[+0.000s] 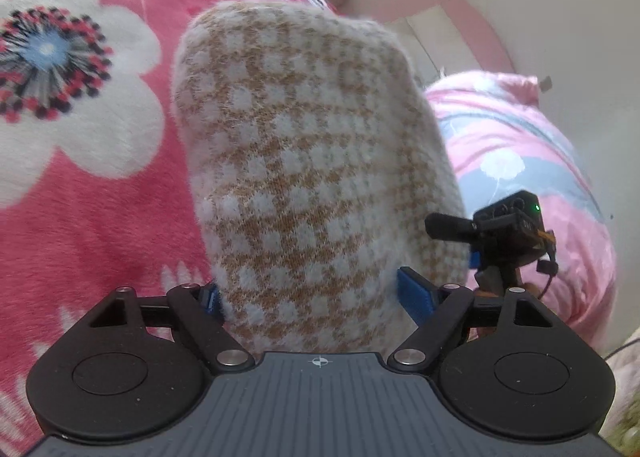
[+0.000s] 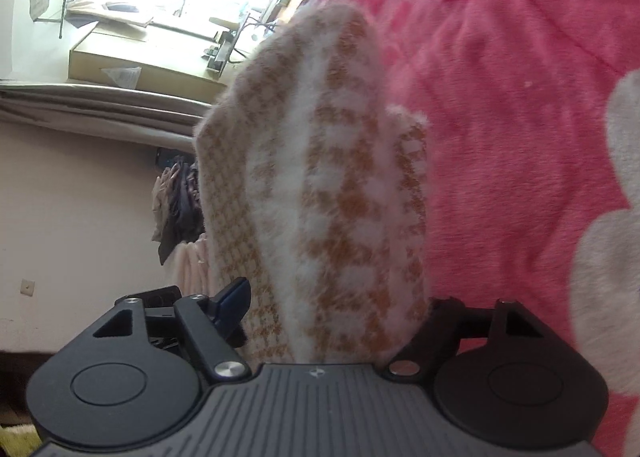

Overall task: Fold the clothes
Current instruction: 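Lift the folded cardigan with both grippers and carry it toward the clothes stack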

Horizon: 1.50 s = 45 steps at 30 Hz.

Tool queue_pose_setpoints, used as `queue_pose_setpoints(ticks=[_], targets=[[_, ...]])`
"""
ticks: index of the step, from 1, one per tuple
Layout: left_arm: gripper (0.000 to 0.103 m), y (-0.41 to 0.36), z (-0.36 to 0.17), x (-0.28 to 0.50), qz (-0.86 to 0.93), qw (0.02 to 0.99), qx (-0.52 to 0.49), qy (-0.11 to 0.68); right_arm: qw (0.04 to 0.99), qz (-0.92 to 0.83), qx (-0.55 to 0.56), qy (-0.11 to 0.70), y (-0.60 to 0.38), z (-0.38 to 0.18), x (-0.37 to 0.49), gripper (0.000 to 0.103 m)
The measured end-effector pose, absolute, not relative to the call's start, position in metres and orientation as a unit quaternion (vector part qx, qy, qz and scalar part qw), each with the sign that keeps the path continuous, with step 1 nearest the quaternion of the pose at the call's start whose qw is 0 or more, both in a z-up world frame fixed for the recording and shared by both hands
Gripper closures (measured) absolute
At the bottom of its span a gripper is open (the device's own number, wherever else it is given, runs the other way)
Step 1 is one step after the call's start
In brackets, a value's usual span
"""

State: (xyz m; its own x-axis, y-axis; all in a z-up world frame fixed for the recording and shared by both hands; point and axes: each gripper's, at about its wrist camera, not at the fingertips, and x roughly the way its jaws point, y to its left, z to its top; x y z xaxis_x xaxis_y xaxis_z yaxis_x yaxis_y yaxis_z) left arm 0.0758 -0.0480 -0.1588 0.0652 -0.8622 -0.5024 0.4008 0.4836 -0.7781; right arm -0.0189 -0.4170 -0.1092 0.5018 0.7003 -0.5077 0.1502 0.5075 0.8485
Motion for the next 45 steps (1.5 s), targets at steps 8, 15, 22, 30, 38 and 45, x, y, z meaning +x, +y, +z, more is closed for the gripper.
queue_pose_setpoints(ticks=[8,15,22,30,38,45], targets=[[0.021,-0.005,-0.109,0.078,-0.416,0.739,-0.226,0.479,0.739,0.216,0.444,0.457,-0.375,-0.059,0.009,0.023],[0.022,0.049,-0.036,0.062,-0.337,0.804,-0.234,0.431,0.724,0.277,0.433,0.460,-0.314,-0.008,0.054,0.023],[0.022,0.149,0.046,0.042,-0.221,0.877,-0.233,0.356,0.695,0.367,0.402,0.470,-0.191,0.063,0.116,0.023],[0.022,0.266,0.122,0.023,-0.086,0.932,-0.197,0.292,0.625,0.465,0.393,0.489,-0.025,0.108,0.148,0.023],[0.022,0.367,0.114,0.051,-0.018,0.918,-0.202,0.341,0.509,0.481,0.472,0.536,0.100,0.056,0.171,0.023],[0.022,0.410,0.034,0.120,-0.017,0.887,-0.210,0.410,0.460,0.424,0.521,0.581,0.146,-0.025,0.184,0.023]])
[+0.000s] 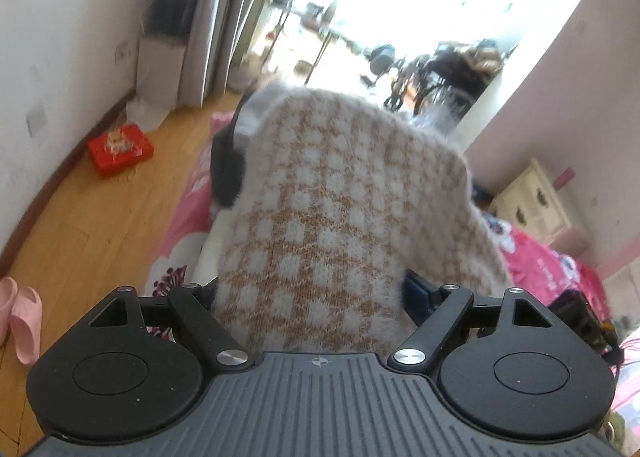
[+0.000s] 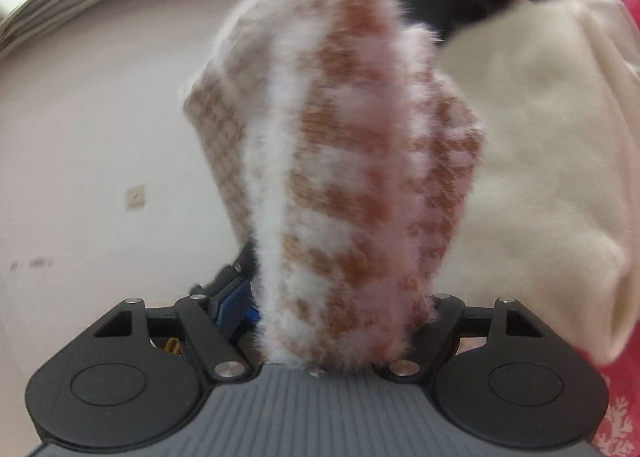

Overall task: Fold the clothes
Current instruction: 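Lift the folded cardigan with both grippers and carry it toward the clothes stack, then lower the cardigan onto the clothes stack and open both grippers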

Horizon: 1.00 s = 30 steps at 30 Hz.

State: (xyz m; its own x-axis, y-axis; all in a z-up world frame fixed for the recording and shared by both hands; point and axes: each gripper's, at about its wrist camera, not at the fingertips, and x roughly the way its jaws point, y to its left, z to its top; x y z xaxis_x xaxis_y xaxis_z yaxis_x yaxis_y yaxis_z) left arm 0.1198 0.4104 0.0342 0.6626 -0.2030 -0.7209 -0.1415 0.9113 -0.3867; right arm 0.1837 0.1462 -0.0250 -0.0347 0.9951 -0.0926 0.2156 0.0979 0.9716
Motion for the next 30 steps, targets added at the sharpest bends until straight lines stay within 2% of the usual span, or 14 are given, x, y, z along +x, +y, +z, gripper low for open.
queue_pose_setpoints(ticks=[3,7,12,15,18,21,24,30], targets=[[0.023,0.419,-0.011,0.148,-0.016,0.868,-0.209,0.451,0.466,0.379,0.529,0.600,0.148,-0.067,0.194,0.023],[0.022,0.420,-0.032,0.156,-0.013,0.864,-0.204,0.460,0.455,0.361,0.539,0.610,0.140,-0.097,0.202,0.023],[0.023,0.428,-0.016,0.154,-0.029,0.866,-0.223,0.447,0.460,0.379,0.525,0.608,0.139,-0.081,0.213,0.023],[0.022,0.433,-0.029,0.161,-0.022,0.870,-0.224,0.439,0.476,0.388,0.508,0.604,0.141,-0.074,0.222,0.023],[0.018,0.431,-0.057,0.168,0.003,0.871,-0.216,0.442,0.484,0.403,0.485,0.607,0.147,-0.087,0.231,0.013],[0.018,0.433,-0.050,0.161,0.001,0.870,-0.242,0.429,0.467,0.393,0.495,0.619,0.139,-0.115,0.234,0.011],[0.019,0.434,-0.037,0.154,0.002,0.873,-0.241,0.424,0.439,0.402,0.525,0.608,0.117,-0.125,0.237,0.005],[0.021,0.440,0.005,0.127,0.025,0.901,-0.237,0.362,0.527,0.411,0.478,0.571,0.055,-0.089,0.244,0.002]])
